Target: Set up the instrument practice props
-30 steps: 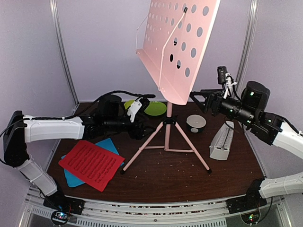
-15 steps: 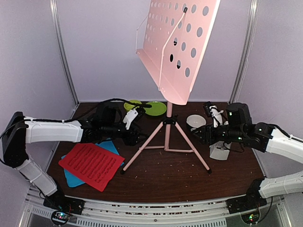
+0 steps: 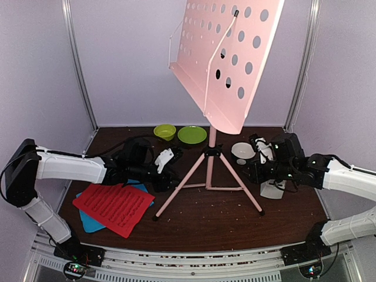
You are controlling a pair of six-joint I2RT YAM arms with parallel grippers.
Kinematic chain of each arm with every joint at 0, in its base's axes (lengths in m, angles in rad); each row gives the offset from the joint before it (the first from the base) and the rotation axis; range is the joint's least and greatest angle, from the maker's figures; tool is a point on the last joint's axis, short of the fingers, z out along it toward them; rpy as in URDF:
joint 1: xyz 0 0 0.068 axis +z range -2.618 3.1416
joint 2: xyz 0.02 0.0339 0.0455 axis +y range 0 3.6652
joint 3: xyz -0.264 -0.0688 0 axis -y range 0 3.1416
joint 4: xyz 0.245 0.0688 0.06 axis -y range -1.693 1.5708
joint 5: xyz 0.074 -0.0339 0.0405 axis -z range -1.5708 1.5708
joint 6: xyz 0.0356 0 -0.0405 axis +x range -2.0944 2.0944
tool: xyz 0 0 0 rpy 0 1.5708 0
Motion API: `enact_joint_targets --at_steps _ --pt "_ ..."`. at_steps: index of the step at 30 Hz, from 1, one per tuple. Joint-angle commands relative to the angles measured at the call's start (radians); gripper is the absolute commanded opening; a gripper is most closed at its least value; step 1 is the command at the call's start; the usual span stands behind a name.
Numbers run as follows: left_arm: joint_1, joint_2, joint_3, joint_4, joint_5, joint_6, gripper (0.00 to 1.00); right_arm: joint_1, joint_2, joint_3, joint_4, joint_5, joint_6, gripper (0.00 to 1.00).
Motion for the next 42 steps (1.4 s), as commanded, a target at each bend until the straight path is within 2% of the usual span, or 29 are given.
enact_joint_targets --at_steps 1,10,14,17,22,27,30,34,37,42 --pt "-0.08 0.023 0.006 0.017 0.104 0.027 0.4 0.005 -0.002 -0.022 0.038 0.053 -0.012 0.39" --pt "-0.152 -0.009 -0.019 0.031 0.073 0.048 0.4 0.004 0.016 0.012 0.007 0.048 -0.048 0.38" --pt "-0.069 -0.067 -0.079 0.11 0.03 0.024 0.48 -0.004 -0.048 0.024 -0.061 0.058 -0.066 0.43" --pt "0.01 -0.059 -0.054 0.123 0.023 0.072 0.54 -0.007 -0.122 0.015 -0.11 0.045 -0.066 0.47" --pt "0.039 0.071 0.118 0.06 -0.004 0.262 0.61 -0.006 -0.205 -0.02 -0.159 -0.033 -0.042 0.54" --pt "0.058 0.242 0.312 0.057 0.101 0.332 0.68 0.0 -0.246 -0.079 -0.166 -0.086 0.018 0.59" --pt "0.057 0.31 0.365 0.138 0.153 0.339 0.7 0.006 -0.265 -0.106 -0.154 -0.079 0.048 0.6" --pt "0.058 0.364 0.375 0.278 0.144 0.355 0.71 0.011 -0.27 -0.141 -0.129 -0.076 0.084 0.6" --pt "0.058 0.416 0.423 0.308 0.206 0.36 0.71 0.017 -0.277 -0.17 -0.119 -0.07 0.106 0.6" --pt "0.054 0.496 0.497 0.395 0.275 0.317 0.67 0.016 -0.296 -0.199 -0.113 -0.052 0.124 0.6"
